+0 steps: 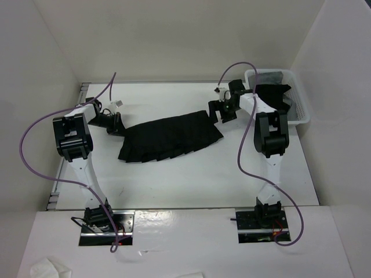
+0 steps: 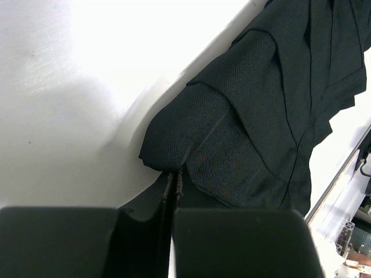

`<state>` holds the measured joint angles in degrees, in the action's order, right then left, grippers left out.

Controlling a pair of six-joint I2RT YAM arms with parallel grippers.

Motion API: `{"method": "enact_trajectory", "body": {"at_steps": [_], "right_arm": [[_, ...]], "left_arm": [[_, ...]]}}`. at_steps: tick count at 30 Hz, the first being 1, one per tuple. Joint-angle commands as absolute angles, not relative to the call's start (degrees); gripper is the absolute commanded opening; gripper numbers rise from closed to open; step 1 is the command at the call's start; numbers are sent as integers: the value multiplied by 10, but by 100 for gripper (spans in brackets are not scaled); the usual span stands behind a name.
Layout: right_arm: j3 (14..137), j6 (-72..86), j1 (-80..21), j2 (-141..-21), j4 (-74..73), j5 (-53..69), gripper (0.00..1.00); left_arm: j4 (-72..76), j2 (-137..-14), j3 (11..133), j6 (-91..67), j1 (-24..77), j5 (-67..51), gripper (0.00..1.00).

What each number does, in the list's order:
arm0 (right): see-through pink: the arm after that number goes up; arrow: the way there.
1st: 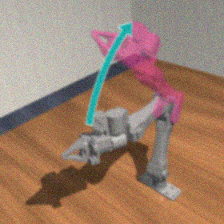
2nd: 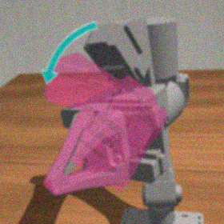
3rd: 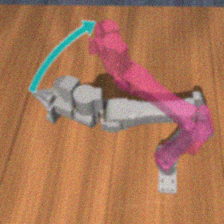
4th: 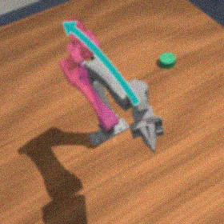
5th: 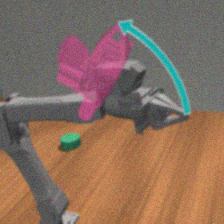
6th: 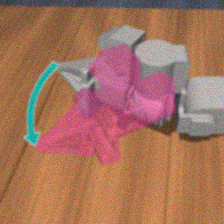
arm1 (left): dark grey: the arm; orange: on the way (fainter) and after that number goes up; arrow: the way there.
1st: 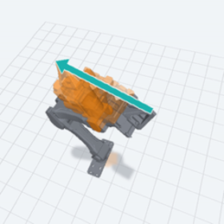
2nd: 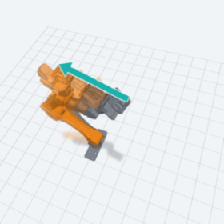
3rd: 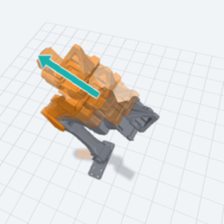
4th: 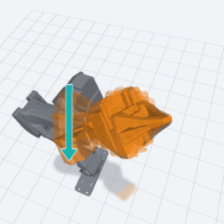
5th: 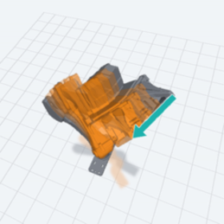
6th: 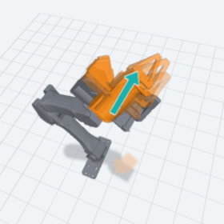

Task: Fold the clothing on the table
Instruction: Fold the skirt

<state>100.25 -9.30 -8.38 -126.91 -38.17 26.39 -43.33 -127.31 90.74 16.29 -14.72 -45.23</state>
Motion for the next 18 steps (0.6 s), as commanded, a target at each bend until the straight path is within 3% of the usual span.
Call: {"method": "enact_trajectory", "body": {"at_steps": [1, 18], "right_arm": [[1031, -100, -88, -1283, -372, 286, 99], [1064, -111, -134, -1331, -400, 309, 92]], "left_arm": [[-446, -1272, 900, 185, -143, -406, 0], [-452, -1272, 900, 185, -143, -406, 0]]}}
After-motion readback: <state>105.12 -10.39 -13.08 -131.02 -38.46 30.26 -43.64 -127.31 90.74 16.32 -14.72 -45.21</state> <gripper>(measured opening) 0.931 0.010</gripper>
